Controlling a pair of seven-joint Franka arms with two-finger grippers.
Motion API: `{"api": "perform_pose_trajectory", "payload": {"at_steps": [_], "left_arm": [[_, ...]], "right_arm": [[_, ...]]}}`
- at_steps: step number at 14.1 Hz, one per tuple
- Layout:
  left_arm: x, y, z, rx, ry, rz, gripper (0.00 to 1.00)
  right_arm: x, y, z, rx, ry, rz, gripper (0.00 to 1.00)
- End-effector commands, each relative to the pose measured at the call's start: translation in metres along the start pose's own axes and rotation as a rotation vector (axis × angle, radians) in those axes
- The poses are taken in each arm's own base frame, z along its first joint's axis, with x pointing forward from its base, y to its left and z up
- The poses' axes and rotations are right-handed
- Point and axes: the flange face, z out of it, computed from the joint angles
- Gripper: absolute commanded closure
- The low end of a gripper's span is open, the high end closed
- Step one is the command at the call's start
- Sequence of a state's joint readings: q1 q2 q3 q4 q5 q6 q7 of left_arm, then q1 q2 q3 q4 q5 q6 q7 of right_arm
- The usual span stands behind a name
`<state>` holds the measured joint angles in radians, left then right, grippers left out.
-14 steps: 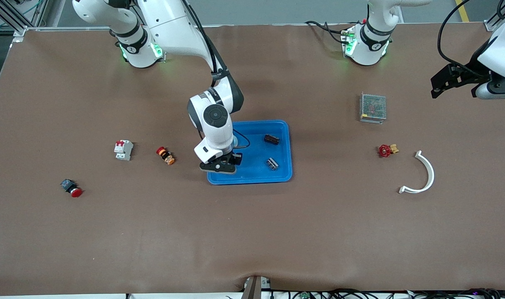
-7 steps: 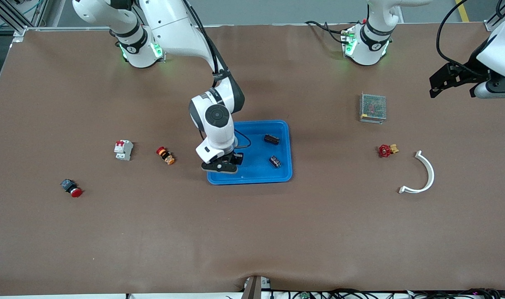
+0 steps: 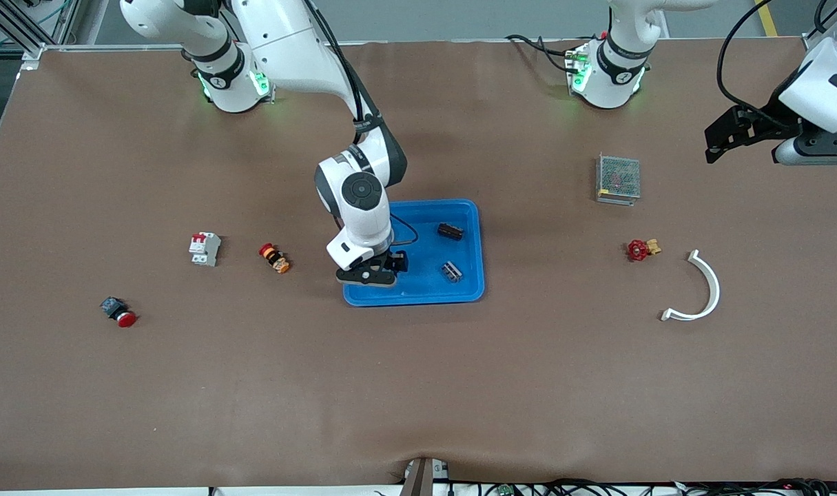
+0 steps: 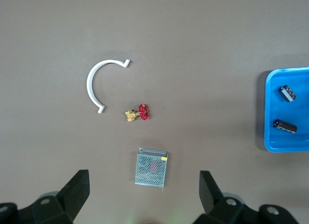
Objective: Place electrolytic capacitor and blue bell in tray
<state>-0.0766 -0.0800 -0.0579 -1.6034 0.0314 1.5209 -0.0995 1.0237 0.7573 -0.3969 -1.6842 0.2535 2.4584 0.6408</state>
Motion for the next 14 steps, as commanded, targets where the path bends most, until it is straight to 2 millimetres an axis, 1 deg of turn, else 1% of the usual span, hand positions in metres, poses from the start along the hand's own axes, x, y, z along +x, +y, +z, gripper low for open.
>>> {"api": "perform_pose_trajectory", "payload": {"at_steps": [1,3,6,8,9,10,12,14], "left_arm": [[0.001,-0.001,-0.005,-0.020,0.002,0.004,0.00],[0.002,-0.004,-0.004,-0.021,0.002,0.004,0.00],[0.001,-0.003,-0.004,-0.020,-0.001,0.003,0.00],[0.001,-0.004,-0.004,-0.020,-0.001,0.004,0.00],[0.001,-0.004,-0.004,-0.020,-0.001,0.004,0.00],[0.001,-0.004,-0.004,-0.020,0.000,0.004,0.00],[0.001,-0.003,-0.004,-0.019,-0.001,0.003,0.00],[0.002,0.001,-0.003,-0.020,-0.001,0.000,0.00]], "right_arm": [[-0.001,-0.002,-0.040,-0.007,-0.057,-0.024,0.00],[0.005,0.005,-0.084,0.012,-0.097,-0.039,0.00],[0.007,0.014,-0.131,0.029,-0.140,-0.032,0.00],[0.009,0.025,-0.163,0.041,-0.166,-0.027,0.00],[0.010,0.033,-0.184,0.047,-0.182,-0.029,0.00],[0.010,0.043,-0.205,0.052,-0.205,-0.038,0.00],[0.016,0.078,-0.255,0.074,-0.247,-0.058,0.00],[0.010,0.110,-0.299,0.082,-0.257,-0.092,0.00]]}}
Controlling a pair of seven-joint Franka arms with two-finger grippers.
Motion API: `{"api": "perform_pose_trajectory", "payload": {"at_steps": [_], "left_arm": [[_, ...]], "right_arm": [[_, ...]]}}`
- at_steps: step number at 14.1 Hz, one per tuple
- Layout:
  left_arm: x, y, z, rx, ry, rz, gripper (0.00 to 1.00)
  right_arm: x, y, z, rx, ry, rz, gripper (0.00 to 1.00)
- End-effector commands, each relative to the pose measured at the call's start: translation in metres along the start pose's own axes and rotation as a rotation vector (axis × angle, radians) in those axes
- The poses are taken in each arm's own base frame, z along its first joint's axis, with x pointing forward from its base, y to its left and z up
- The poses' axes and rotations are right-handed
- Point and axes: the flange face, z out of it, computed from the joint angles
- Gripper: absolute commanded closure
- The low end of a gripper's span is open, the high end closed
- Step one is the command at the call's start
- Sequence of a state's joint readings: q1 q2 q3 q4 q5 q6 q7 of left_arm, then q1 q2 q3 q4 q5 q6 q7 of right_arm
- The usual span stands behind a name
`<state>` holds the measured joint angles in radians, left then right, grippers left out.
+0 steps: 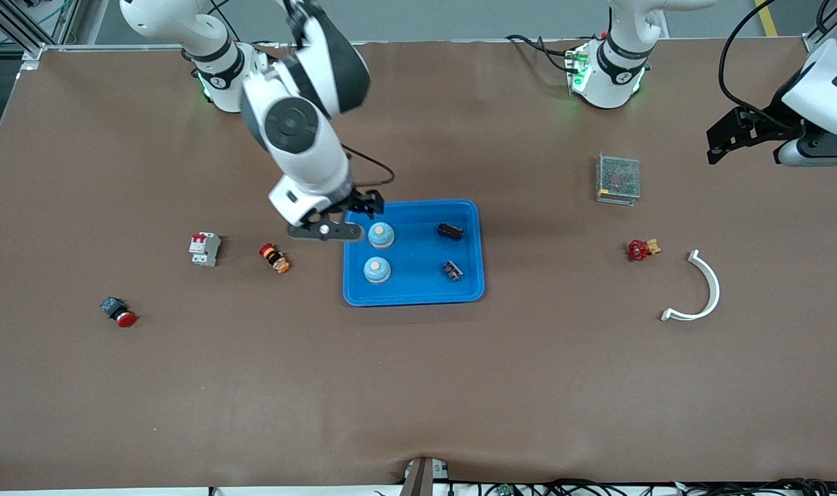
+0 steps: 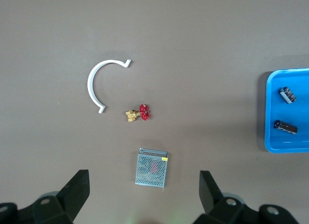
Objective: Place electrolytic capacitor and blue bell in tray
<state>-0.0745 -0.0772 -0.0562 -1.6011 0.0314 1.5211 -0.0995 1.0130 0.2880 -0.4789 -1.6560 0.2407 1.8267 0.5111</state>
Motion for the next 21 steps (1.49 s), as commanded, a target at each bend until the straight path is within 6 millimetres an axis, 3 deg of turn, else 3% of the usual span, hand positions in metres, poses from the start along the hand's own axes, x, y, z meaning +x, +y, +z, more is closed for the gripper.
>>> {"api": "perform_pose_trajectory", "payload": {"at_steps": [1,3,5,7,14,21], "left_arm": [[0.000,0.003,-0.004,-0.019,-0.001,0.003,0.00],[0.002,0.003,-0.002,-0.019,-0.002,0.003,0.00],[0.002,0.001,-0.002,-0.021,-0.002,0.002,0.00],[0.001,0.000,-0.003,-0.021,-0.001,0.005,0.00],[-0.002,-0.001,-0.007,-0.028,0.003,-0.002,0.00],[-0.002,0.000,-0.006,-0.045,-0.002,-0.003,0.00]], "right_arm": [[-0.035,0.046,-0.057,-0.018,0.017,-0.059,0.00],[-0.055,0.073,-0.088,-0.040,0.047,-0.087,0.00],[-0.060,0.101,-0.110,-0.044,0.052,-0.118,0.00],[-0.051,0.137,-0.127,-0.056,0.071,-0.137,0.00],[-0.005,0.265,-0.157,-0.067,0.122,-0.152,0.00],[0.020,0.350,-0.182,-0.085,0.168,-0.111,0.00]]}}
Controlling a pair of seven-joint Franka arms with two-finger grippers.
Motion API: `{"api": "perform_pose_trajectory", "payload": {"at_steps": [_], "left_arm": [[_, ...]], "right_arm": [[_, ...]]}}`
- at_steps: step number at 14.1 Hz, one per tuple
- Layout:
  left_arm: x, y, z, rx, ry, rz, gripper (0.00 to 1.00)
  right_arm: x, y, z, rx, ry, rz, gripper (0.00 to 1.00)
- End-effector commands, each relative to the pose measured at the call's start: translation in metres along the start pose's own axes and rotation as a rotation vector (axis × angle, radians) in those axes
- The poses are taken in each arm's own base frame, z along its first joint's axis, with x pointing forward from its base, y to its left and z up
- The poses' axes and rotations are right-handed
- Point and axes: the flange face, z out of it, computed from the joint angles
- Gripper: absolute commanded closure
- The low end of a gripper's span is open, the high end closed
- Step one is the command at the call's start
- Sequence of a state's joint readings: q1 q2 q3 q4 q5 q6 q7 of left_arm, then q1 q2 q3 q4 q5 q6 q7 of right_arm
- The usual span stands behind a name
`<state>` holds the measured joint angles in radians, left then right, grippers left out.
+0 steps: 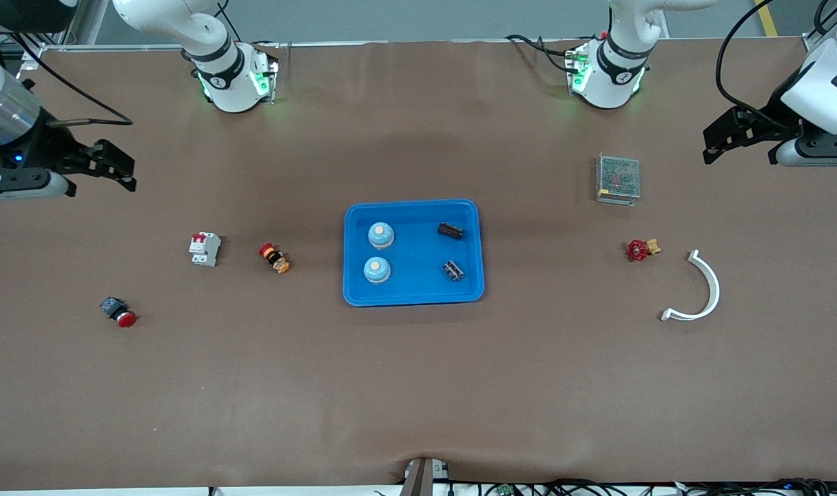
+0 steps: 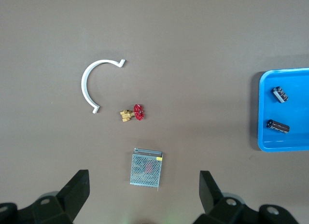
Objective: Place electrolytic capacitor and blue bell in tray
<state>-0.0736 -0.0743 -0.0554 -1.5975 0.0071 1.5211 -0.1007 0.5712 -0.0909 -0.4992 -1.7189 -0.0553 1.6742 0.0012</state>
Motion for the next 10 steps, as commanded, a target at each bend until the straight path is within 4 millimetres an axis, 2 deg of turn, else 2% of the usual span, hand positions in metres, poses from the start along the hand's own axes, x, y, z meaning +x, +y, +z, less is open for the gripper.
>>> {"api": "perform_pose_trajectory", "payload": {"at_steps": [1,3,6,7,10], "left_arm": [[-0.002,-0.002,-0.006,-0.021,0.000,-0.004,0.00],[-0.003,-0.002,-0.002,-0.019,-0.015,-0.007,0.00],[-0.001,-0.002,-0.002,-0.018,-0.014,-0.007,0.00],[-0.001,-0.002,-0.003,-0.014,-0.012,0.000,0.00],[-0.001,-0.003,-0.002,-0.011,-0.014,0.006,0.00]], "right_arm": [[0.006,0.035,-0.012,-0.030,0.020,-0.005,0.00],[0.006,0.064,-0.010,-0.031,0.017,0.020,0.00],[0.004,0.104,-0.022,-0.042,0.042,0.087,0.00],[0.002,0.112,-0.027,-0.044,0.049,0.103,0.00],[0.003,0.112,-0.027,-0.042,0.051,0.103,0.00]]}}
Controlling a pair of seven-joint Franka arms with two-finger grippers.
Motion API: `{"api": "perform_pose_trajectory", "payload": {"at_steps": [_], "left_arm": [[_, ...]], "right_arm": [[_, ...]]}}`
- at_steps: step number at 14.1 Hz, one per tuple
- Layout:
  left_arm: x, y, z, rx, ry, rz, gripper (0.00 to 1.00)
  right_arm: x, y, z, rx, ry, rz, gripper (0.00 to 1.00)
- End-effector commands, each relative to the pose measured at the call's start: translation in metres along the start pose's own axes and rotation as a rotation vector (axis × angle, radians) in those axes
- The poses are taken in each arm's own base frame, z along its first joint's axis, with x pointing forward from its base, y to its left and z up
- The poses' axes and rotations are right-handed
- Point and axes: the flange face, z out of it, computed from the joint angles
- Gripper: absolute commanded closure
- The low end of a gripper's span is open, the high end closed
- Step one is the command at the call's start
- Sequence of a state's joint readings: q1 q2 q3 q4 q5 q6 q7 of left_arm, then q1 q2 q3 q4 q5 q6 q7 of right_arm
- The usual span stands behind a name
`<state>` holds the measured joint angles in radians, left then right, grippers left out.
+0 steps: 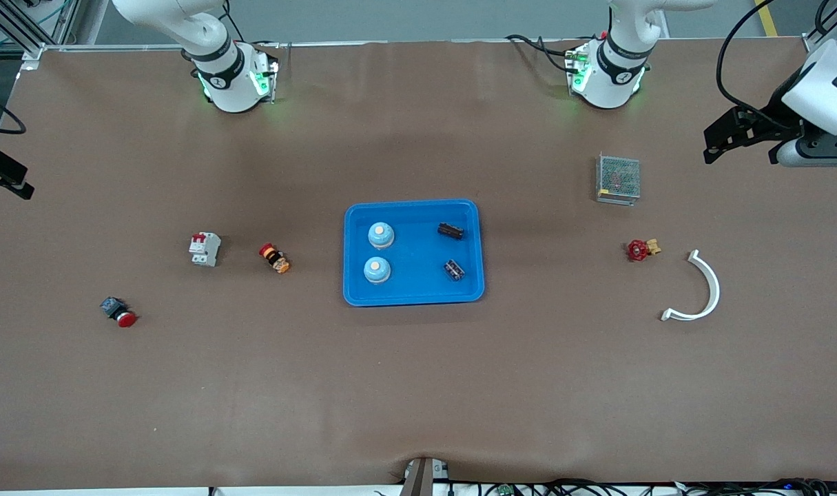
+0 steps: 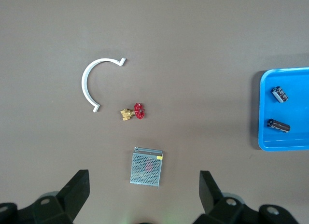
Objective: Place electrolytic capacitor and blue bell in tray
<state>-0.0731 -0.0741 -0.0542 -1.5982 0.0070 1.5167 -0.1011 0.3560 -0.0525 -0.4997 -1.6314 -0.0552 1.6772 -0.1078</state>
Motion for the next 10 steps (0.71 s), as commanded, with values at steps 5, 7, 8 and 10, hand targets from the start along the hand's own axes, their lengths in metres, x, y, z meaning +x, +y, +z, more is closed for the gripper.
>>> {"api": "perform_pose_trajectory", "payload": {"at_steps": [5,7,8,10], "left_arm": [[-0.003,-0.005,-0.005,-0.007,-0.004,0.008,0.00],[-0.004,-0.005,-0.004,-0.006,-0.005,0.006,0.00],[-0.006,-0.004,-0.006,-0.006,-0.002,0.008,0.00],[-0.006,-0.008,-0.006,-0.006,-0.002,0.003,0.00]], "right_arm": [[0.010,-0.010,0.005,0.005,-0.010,-0.010,0.00],[0.012,-0.011,0.008,0.026,-0.012,-0.004,0.00],[0.012,-0.010,0.008,0.035,-0.012,0.000,0.00],[0.011,-0.003,0.008,0.047,-0.011,0.017,0.00]]}}
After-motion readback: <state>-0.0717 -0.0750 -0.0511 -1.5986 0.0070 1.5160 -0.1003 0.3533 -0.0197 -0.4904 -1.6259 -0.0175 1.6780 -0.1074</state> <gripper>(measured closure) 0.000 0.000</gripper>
